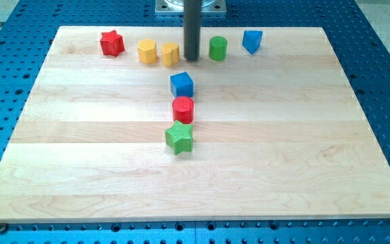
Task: Move the green blocks towards the bottom center
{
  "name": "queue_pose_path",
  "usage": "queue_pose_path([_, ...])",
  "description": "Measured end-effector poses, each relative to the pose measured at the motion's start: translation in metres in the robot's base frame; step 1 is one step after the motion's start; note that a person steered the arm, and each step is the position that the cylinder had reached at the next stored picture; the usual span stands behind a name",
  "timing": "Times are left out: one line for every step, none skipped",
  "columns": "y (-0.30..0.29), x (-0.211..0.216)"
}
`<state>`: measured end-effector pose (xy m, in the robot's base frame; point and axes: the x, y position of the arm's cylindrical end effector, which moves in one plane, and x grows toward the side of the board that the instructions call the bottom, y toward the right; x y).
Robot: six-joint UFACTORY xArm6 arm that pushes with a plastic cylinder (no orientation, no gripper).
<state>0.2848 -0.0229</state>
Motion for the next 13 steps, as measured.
queue_pose_path([0.009, 0.010])
queue_pose_path([0.032, -0.067])
queue_pose_path([0.047, -0.069])
queue_pose_path([0.095, -0.023])
queue_pose_path([0.094, 0.074])
queue_pose_path([0.104, 0.083])
queue_pose_path([0.087, 0.037])
queue_pose_path([0.054, 0.052])
queue_pose_path([0.054, 0.130])
queue_pose_path([0.057, 0.104])
queue_pose_path([0.024, 0.105])
queue_pose_path([0.019, 0.166])
queue_pose_path([0.026, 0.180])
